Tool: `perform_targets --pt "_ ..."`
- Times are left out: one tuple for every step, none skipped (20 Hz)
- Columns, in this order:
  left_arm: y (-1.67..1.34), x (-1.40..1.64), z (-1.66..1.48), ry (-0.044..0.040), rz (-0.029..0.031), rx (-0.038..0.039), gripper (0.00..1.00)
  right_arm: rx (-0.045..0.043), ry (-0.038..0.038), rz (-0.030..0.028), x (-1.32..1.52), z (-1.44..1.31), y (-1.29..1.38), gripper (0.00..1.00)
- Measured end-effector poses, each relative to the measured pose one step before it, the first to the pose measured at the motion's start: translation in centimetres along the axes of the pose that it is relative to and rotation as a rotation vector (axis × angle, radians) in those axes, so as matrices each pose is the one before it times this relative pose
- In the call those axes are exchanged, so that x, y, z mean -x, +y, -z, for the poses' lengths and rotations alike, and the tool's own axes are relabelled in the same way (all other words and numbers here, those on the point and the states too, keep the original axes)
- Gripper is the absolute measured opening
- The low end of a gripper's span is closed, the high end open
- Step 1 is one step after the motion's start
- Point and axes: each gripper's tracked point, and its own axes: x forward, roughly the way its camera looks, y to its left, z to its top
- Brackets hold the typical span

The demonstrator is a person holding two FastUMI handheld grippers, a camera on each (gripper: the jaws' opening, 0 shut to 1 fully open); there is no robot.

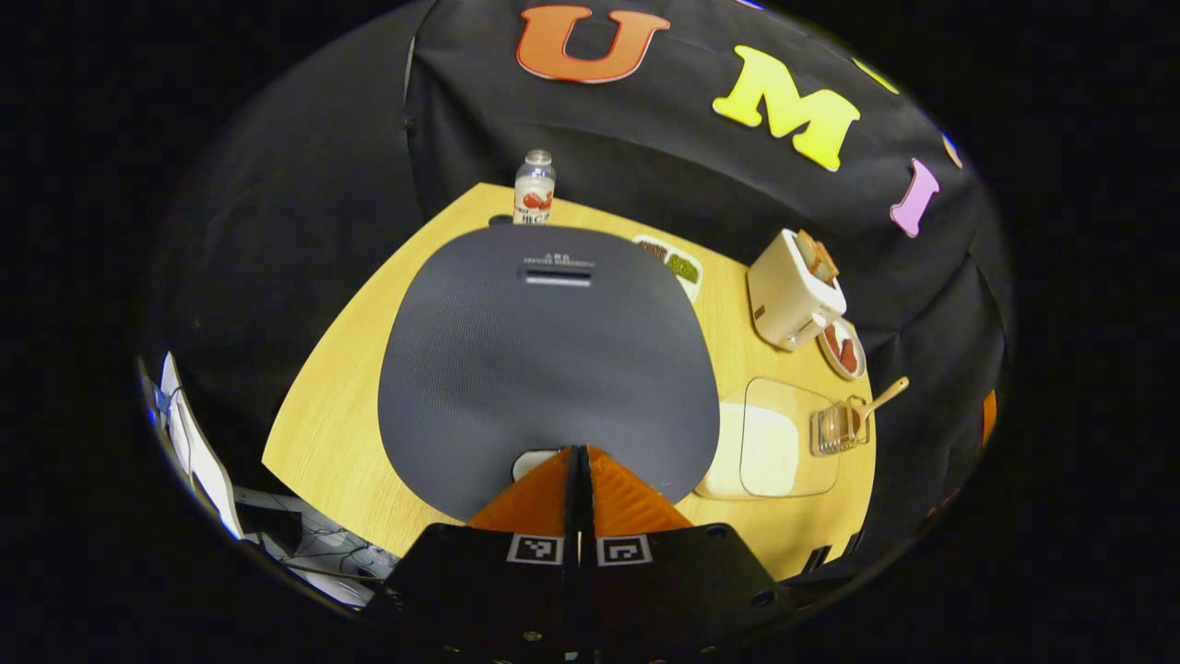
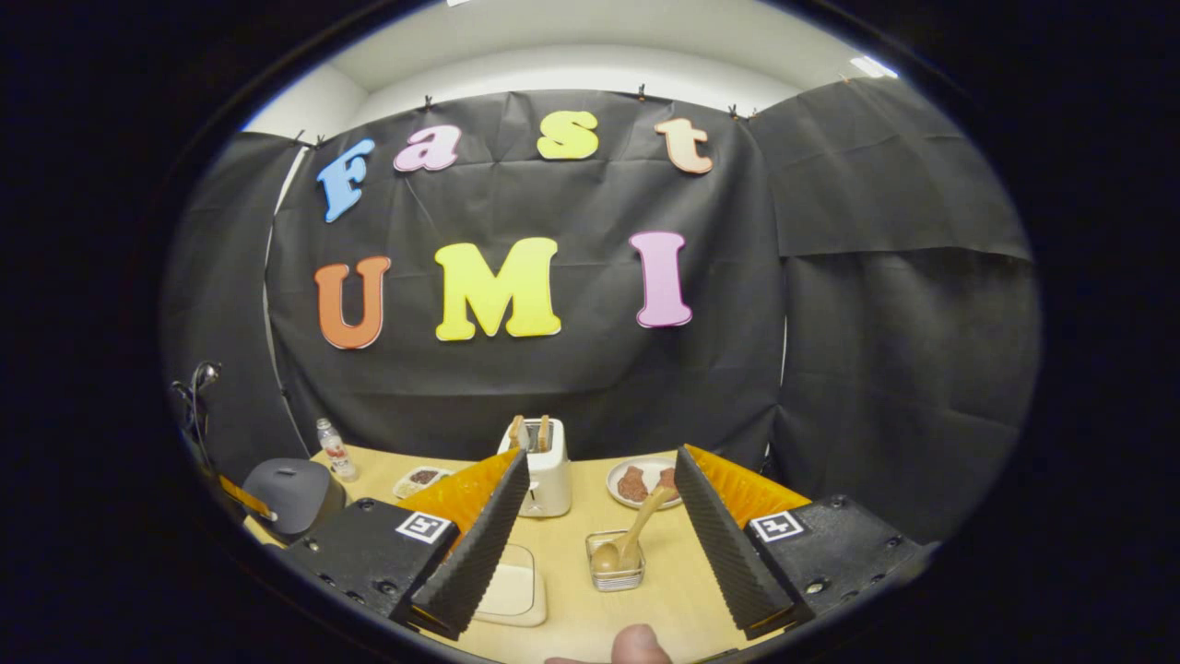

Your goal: Close the left gripper, press the button to open the rice cooker; take a wooden spoon from the chopstick holder with the right hand, scoop a spoonful of rice and pour it into the rice cooker, then put the wooden spoon back into the chopstick holder.

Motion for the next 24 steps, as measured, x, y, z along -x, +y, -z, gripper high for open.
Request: perform_targets --pt "0.132 -0.325 0.251 -0.00510 0.00176 -0.01210 0.00 -0.00097 0.00598 -0.00374 -0.027 0.074 0.106 0.95" --pt "0.018 -0.118 0.124 0.01134 -0.00194 -0.00660 0.00 -0.00015 0.00333 -0.00356 -0.123 0.077 0.039 0.95" --pt "-0.062 0.228 -0.284 -0.00987 0.00108 -0.01154 0.00 0.00115 0.00183 -0.00429 -0.071 -0.039 0.078 0.95" --pt "-0.061 0.153 -0.060 -0.01672 -0.00244 -0.01045 0.00 -0.00012 -0.00138 -0.00506 0.013 -0.116 0.094 0.95" --pt "-0.066 0.209 -0.202 -0.02288 -0.00357 -0.00945 0.00 -0.00080 -0.00218 -0.00688 0.003 -0.206 0.114 0.95" --pt "-0.207 0.268 -0.402 -0.03841 -0.00427 -0.01616 0.00 0.00209 -0.00037 -0.00495 -0.024 -0.055 0.011 0.95" --pt "-0.176 0.755 -0.719 -0.05094 -0.00872 -0.01315 0.00 0.00492 0.00150 -0.00383 0.052 -0.067 -0.026 0.95" --pt "-0.265 0.957 -0.880 -0.05871 -0.01290 -0.01152 0.00 0.00509 0.00176 -0.00319 0.060 0.049 -0.069 0.95" --pt "-0.160 0.856 -1.522 -0.06973 -0.00614 -0.01713 0.00 0.00468 0.00439 -0.00229 0.022 0.045 -0.092 0.95" --pt "-0.228 1.104 -1.810 -0.07534 -0.00416 -0.01437 0.00 0.00372 0.00656 -0.00761 0.168 0.158 0.062 0.95" --pt "-0.183 1.123 -1.754 -0.07312 0.00002 -0.00617 0.00 -0.00090 0.00405 -0.00756 0.144 0.053 0.101 0.95" --pt "-0.220 0.777 -2.028 -0.06357 0.00640 -0.00194 0.00 -0.00243 0.00290 -0.00429 0.180 0.018 -0.004 0.95" --pt "-0.068 1.183 -1.811 -0.05842 0.00557 -0.00102 0.00 -0.00189 0.00021 -0.00251 0.139 -0.043 -0.022 0.95" --pt "-0.153 0.283 -0.951 -0.02720 0.00876 0.00822 0.00 -0.00074 0.00007 -0.00089 0.222 -0.002 0.028 0.95" --pt "0.053 0.305 -0.660 -0.01455 0.00106 0.01848 0.00 -0.00050 -0.00311 -0.00101 0.214 -0.110 -0.050 0.95" --pt "0.134 0.177 -0.420 -0.02350 -0.00075 0.01654 0.00 0.00097 -0.00547 0.00014 0.280 -0.199 -0.011 0.95" --pt "-0.034 0.530 -0.441 -0.01887 0.00301 0.01395 0.00 0.00506 -0.00643 0.00169 0.312 -0.204 -0.124 0.95" --pt "-0.241 0.436 -0.325 -0.01826 0.00323 0.01218 0.00 0.00606 -0.00680 0.00302 0.307 -0.153 -0.148 0.95" --pt "-0.561 0.307 -0.297 -0.02254 0.00510 0.00318 0.00 0.00469 -0.00735 0.00373 0.361 -0.228 -0.182 0.95" --pt "-0.588 0.687 -0.258 -0.02199 0.01223 -0.01034 0.00 0.00256 -0.00304 0.00279 0.297 -0.020 -0.204 1.00" --pt "-0.369 0.598 -0.266 -0.03066 0.00563 -0.02328 0.01 0.00016 0.00184 0.00191 0.256 0.087 -0.218 0.95" --pt "-0.316 0.473 -0.471 -0.03434 0.00523 -0.02679 0.01 -0.00067 0.00520 -0.00027 0.189 0.297 -0.243 0.95" --pt "-0.583 0.431 -0.697 -0.02694 0.01801 -0.01390 0.01 -0.00019 0.00883 -0.00306 0.120 0.307 -0.168 0.95" --pt "-0.687 0.551 -0.602 -0.02492 0.02376 -0.00014 0.04 -0.00180 0.01246 -0.00065 0.088 0.455 -0.286 0.95"
